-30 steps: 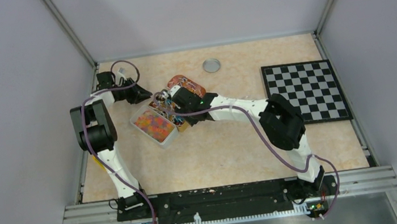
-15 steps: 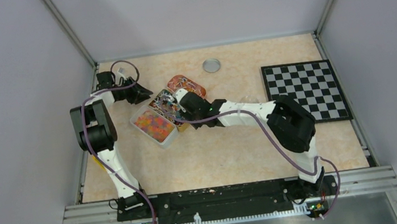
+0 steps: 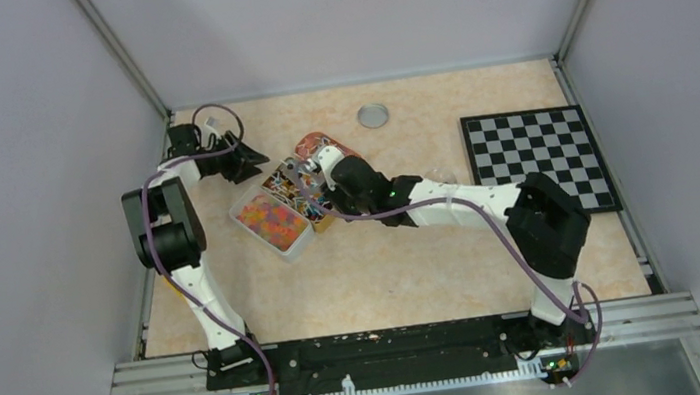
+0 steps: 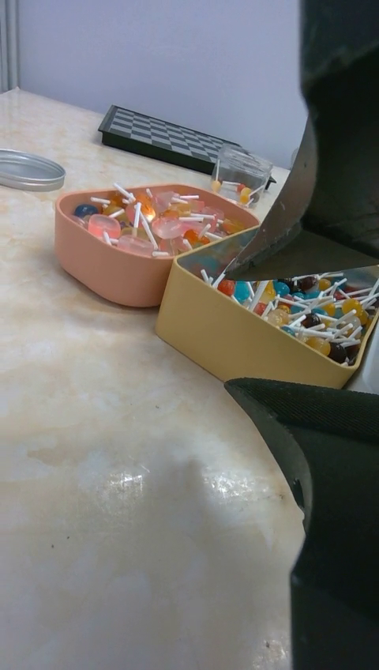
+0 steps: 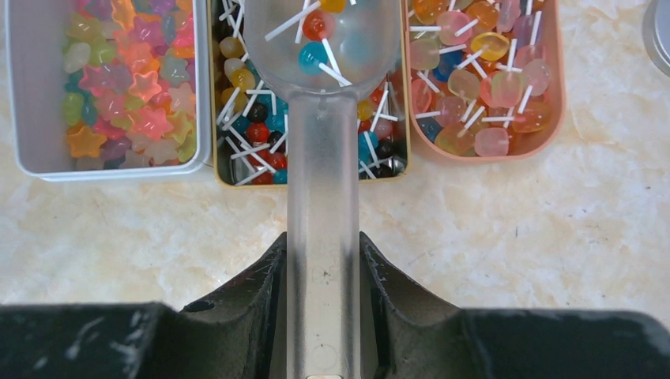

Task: Pack the candies
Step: Scoop the fake candies from the storage box, then place the fake candies in the packing bottle.

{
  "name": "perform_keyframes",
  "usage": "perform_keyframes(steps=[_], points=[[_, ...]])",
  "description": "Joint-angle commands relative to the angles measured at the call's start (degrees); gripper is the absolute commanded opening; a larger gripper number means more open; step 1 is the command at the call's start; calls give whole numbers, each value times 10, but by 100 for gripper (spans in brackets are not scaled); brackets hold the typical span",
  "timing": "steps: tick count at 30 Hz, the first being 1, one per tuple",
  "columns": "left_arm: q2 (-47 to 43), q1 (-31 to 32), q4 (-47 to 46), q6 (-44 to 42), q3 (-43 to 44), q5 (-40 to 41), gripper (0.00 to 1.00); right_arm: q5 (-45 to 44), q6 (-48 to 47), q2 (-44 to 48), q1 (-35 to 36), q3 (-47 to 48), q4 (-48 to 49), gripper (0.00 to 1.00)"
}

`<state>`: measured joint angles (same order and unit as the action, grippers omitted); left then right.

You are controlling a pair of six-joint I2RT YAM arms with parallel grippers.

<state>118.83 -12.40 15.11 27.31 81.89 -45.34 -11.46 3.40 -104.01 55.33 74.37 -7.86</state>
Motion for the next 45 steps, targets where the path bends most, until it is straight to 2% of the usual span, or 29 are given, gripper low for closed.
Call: perform_keyframes(steps=[1, 6, 7, 8, 9, 17, 25, 35, 39, 45], points=[[-64, -4, -5, -8, 7, 8, 55, -4, -5, 66, 3, -20, 47, 0], [-101, -4, -4, -13, 4, 22, 69, -17, -14, 117, 3, -59, 58, 0], [-107, -4, -3, -13, 3, 23, 77, -19, -14, 128, 3, -70, 63, 0], [-113, -4, -3, -14, 3, 24, 95, -22, -17, 142, 3, -81, 69, 0], [-119, -4, -3, -15, 2, 26, 98, -24, -21, 155, 3, -93, 74, 0], [-159, -4, -6, -16, -4, 21, 99, -76, -50, 255, 3, -178, 136, 0], [-222, 22, -19, 3, -26, 1, 99, -105, -57, 316, 2, -192, 84, 0], [-343, 141, -56, -18, -110, 55, 99, -177, 76, 393, -3, -151, -187, 0], [-360, 148, -50, -35, -114, 87, 99, -191, 112, 438, -3, -168, -251, 0], [-361, 148, -56, -28, -119, 75, 99, -215, 195, 465, -3, -163, -356, 0]])
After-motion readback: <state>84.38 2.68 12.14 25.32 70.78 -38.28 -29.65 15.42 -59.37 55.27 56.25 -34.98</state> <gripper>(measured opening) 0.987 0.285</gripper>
